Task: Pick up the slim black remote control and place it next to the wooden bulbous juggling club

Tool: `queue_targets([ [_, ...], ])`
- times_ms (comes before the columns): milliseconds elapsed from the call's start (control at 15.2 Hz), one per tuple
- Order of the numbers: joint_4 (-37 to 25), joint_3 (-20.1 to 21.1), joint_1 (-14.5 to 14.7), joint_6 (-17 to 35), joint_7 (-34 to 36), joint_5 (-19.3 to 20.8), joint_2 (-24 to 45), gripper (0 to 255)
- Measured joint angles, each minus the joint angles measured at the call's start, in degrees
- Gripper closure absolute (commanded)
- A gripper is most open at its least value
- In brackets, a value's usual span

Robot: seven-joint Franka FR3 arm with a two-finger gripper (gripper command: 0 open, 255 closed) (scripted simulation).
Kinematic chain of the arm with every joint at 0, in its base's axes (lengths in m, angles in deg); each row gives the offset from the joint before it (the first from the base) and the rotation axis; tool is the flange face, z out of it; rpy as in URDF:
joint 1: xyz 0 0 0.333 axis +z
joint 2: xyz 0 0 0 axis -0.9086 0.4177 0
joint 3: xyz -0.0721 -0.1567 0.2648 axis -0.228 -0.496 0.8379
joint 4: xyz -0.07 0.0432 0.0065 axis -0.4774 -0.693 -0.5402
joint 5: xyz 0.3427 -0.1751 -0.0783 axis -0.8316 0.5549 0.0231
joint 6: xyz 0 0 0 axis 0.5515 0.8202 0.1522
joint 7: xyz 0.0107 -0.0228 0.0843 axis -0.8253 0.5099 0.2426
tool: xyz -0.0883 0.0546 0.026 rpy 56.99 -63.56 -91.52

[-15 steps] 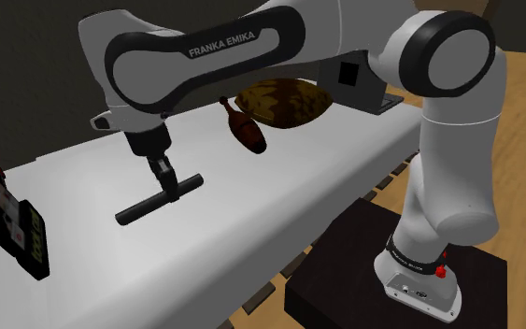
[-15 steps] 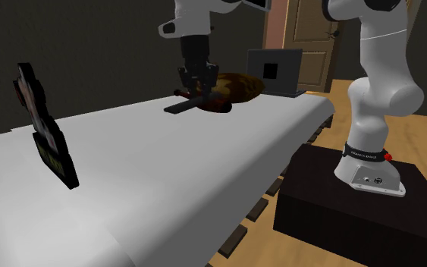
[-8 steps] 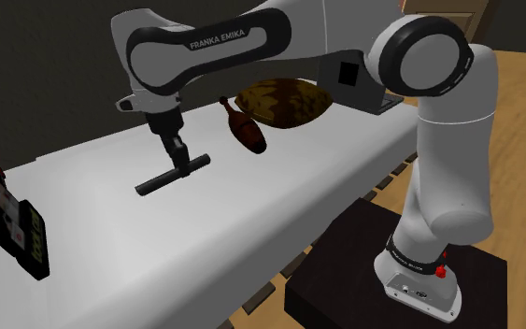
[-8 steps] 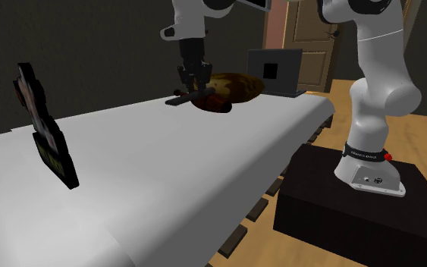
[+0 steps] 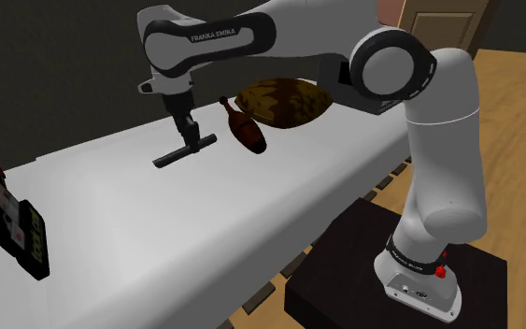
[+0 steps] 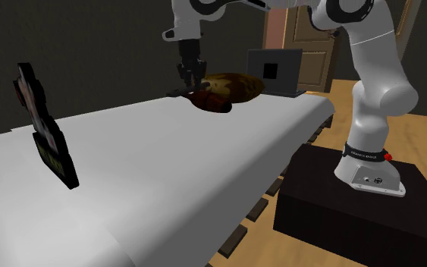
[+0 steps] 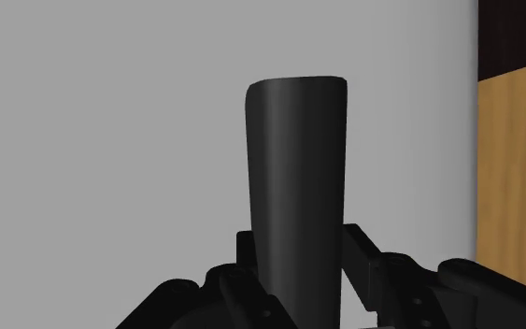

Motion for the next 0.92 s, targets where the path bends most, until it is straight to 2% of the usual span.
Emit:
queue_targets([
  [396, -10.03, -1.88, -3.75, -3.28, -5.83, 0.33, 6.87, 255],
  [660, -21.78, -3.02, -6.46, -8.07, -9.93, 0.56, 13.91, 255],
  [792, -29.68, -3.47, -7.50, -11.00, -11.61, 0.71, 18.93, 255],
  [924, -29.01, -3.53, -7.75, -10.06, -11.93, 0.71, 19.24, 255],
])
